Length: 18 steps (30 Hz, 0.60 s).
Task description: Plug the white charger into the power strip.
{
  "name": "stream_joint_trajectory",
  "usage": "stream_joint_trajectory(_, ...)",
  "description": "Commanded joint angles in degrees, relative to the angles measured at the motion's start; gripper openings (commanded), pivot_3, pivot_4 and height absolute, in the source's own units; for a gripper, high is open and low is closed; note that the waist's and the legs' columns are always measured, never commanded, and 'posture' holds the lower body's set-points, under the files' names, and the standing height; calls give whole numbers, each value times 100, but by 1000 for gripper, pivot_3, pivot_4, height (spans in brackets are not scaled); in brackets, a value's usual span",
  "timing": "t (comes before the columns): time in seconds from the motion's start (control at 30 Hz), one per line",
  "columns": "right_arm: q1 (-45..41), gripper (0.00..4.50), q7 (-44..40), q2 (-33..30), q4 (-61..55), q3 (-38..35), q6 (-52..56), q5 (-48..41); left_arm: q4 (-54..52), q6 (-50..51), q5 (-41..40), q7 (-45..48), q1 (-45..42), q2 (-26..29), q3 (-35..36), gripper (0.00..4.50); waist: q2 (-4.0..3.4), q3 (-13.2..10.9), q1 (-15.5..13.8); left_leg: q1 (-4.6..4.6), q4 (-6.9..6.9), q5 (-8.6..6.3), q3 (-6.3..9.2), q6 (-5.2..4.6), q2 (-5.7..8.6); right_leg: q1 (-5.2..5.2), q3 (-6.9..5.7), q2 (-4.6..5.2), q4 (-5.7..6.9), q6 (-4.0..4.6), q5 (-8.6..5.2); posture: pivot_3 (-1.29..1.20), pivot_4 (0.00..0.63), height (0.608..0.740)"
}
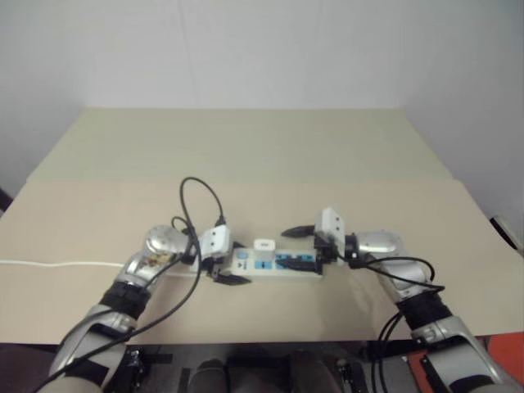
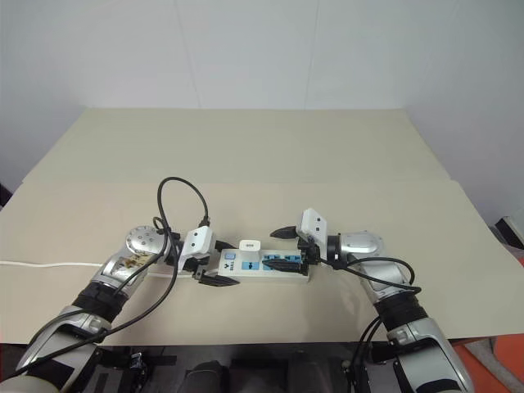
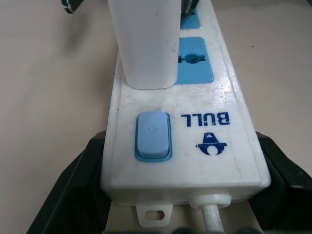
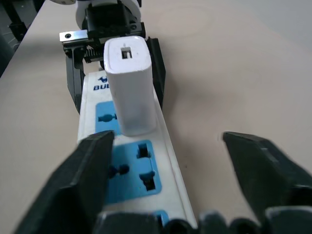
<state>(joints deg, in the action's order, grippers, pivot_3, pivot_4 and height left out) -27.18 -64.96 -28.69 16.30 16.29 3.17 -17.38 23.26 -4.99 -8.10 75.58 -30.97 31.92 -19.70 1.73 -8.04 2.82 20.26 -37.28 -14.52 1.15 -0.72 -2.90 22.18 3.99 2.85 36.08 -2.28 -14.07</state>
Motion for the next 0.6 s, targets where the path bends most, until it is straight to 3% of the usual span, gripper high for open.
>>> stream_joint_trajectory(0.03, 328, 4169, -13, -141, 293, 70, 352, 323, 19, -41, 86, -69, -36, 193, 261, 3308, 0, 0, -18, 0, 0, 0, 5, 0, -3, 0, 1, -7, 0, 1, 0, 0, 150, 740)
stream_joint_trajectory(0.27, 476, 4169, -358, -929, -1202, -774, 1229, -501, 100, -35, 92, -194, -78, 25, 250, 3308, -16, -21, -53, 15, 2, 0, 10, 0, -3, 12, 6, -11, -3, 16, 7, 0, 150, 740)
stream_joint_trajectory(0.33, 525, 4217, -407, -1190, -1548, -1075, 1542, -777, 126, -31, 52, -254, -98, -68, 293, 4041, -20, -36, -44, 18, 3, 0, 8, 0, -4, 18, 10, -13, -3, 17, 7, 0, 150, 740)
stream_joint_trajectory(0.4, 582, 4217, -451, -1406, -1769, -1333, 1768, -979, 97, 30, -35, -294, -110, -150, 375, 4478, -30, -48, -40, 20, 5, 0, 9, 0, -4, 21, 10, -13, -3, 14, 6, 0, 150, 740)
stream_joint_trajectory(0.6, 676, 4217, -513, -1835, -1931, -1853, 1993, -1158, -470, 415, -435, -79, -55, 41, 742, 4478, -30, -68, -59, 50, 8, 0, 12, 0, -3, 42, 6, -13, -13, 3, 1, 0, 150, 740)
